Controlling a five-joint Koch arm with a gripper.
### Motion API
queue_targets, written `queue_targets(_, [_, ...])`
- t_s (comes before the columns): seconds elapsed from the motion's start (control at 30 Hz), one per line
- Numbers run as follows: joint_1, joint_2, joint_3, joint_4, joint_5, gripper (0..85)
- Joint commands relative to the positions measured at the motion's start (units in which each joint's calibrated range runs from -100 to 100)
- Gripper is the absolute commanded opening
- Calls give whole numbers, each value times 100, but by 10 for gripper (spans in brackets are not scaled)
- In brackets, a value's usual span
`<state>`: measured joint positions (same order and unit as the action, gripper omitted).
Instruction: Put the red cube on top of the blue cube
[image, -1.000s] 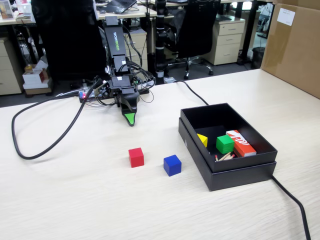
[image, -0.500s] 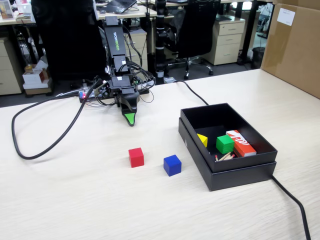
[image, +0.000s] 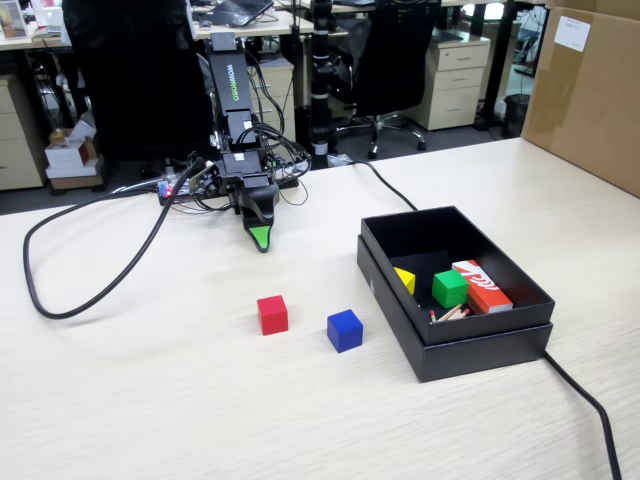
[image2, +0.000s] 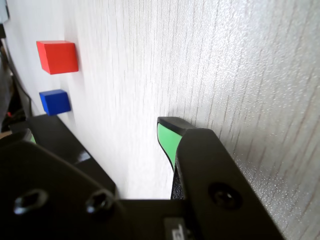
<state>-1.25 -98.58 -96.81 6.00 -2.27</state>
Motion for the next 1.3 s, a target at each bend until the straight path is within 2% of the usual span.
queue_targets(0.0, [0, 18, -66, -224, -15, 483])
queue_targets(1.27, [-93, 41, 215, -458, -5, 480])
